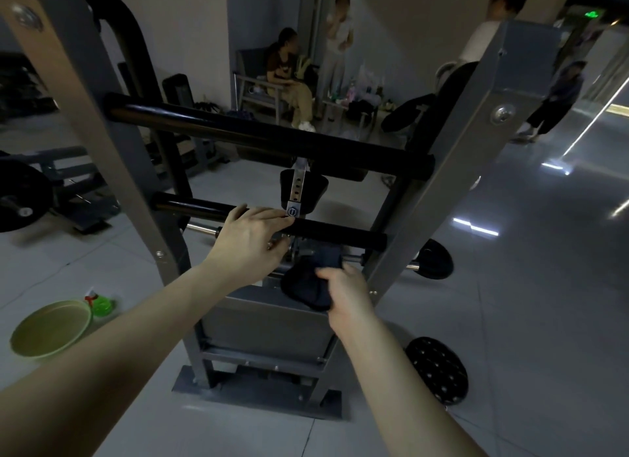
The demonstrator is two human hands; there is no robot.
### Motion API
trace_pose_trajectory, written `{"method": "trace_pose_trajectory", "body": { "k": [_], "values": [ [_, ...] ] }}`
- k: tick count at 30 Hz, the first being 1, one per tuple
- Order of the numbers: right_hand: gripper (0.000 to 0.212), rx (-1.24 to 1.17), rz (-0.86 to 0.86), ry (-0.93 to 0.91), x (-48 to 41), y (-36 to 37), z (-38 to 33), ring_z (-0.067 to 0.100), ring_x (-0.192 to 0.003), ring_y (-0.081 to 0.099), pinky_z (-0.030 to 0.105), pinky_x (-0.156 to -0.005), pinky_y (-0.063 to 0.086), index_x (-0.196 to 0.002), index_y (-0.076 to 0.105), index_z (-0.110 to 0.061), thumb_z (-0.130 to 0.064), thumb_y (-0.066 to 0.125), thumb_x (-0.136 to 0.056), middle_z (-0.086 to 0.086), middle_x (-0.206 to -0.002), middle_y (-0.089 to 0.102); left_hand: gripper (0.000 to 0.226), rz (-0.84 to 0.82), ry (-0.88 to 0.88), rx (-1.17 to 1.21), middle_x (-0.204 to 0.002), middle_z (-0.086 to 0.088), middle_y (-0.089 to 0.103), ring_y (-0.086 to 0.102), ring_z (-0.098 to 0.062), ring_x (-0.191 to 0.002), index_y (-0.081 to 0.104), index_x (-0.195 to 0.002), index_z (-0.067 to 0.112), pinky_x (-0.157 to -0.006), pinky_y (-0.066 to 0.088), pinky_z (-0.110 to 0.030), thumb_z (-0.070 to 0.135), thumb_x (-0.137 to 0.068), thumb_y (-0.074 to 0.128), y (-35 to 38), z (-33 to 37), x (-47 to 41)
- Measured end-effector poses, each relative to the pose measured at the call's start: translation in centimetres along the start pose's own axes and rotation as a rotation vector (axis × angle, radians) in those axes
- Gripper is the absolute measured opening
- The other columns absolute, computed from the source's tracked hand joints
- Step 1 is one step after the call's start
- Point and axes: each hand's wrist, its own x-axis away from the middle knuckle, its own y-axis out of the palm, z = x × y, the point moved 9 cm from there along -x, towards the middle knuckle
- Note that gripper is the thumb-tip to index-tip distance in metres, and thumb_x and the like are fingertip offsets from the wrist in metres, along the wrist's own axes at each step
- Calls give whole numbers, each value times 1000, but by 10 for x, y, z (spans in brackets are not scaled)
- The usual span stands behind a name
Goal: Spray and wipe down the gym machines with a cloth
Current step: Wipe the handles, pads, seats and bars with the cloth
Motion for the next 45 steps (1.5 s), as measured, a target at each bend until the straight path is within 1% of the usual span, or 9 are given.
{"method": "trace_pose_trajectory", "body": {
  "k": [5,10,16,19,23,29,35,41,45],
  "values": [
    [55,-363,237,-49,-13,-35,-10,33,-122,62,50,-105,51,-145,54,-12,4,61,-93,13,-139,62,57,-19,-10,14,-146,5,58,45,-16,-142,64,-138,25,-123,19,-48,41,-88,44,0,3,-1],
    [71,-119,98,-38,10,22,-11,33,-131,55,55,-111,47,-158,36,-24,-7,60,-93,6,-152,50,61,-36,-15,16,-149,5,56,42,-16,-144,62,-140,26,-124,20,-49,41,-87,36,3,2,-1],
    [30,156,-169,-155,38,46,-24,22,-103,70,36,-91,57,-114,70,-17,-1,64,-90,4,-110,74,74,-45,-12,16,-153,8,51,37,-12,-147,58,-144,28,-125,16,-44,46,-82,20,4,1,3],
    [27,211,77,-364,49,1,-53,17,-96,67,28,-82,51,-104,60,-21,-1,68,-89,-2,-104,69,67,-52,-17,43,-154,9,49,35,-10,-148,57,-145,28,-125,15,-42,40,-85,28,4,-2,3],
    [58,443,318,-697,66,-26,-107,12,-109,57,8,-87,39,-148,39,-12,-7,64,-96,-4,-120,58,67,-28,-17,65,-154,7,50,35,-11,-148,58,-144,26,-127,15,-39,41,-84,33,4,0,5],
    [52,1048,287,-748,58,32,-110,32,-103,65,31,-76,49,-152,44,-17,-13,52,-101,12,-135,46,72,-24,-16,102,-155,7,49,34,-10,-149,59,-143,24,-127,16,-38,43,-82,28,3,0,6],
    [56,885,-69,-717,64,67,-85,24,-122,59,18,-92,44,-153,47,-23,-10,56,-99,5,-134,56,73,-39,-12,151,-154,3,50,35,-11,-149,59,-143,20,-127,16,-39,41,-81,27,3,-4,4],
    [56,1042,371,-800,59,-10,-132,31,-98,65,36,-75,52,-152,45,-19,-11,52,-98,11,-134,51,68,-37,-3,174,-157,7,46,30,-7,-150,55,-146,22,-127,9,-34,37,-83,36,2,-2,9],
    [49,1174,316,-756,54,22,-117,34,-94,66,35,-71,51,-149,45,-12,-13,51,-100,15,-133,45,69,-78,27,134,-160,6,40,26,-8,-152,49,-150,22,-127,6,-34,36,-82,46,3,0,8]
  ]
}}
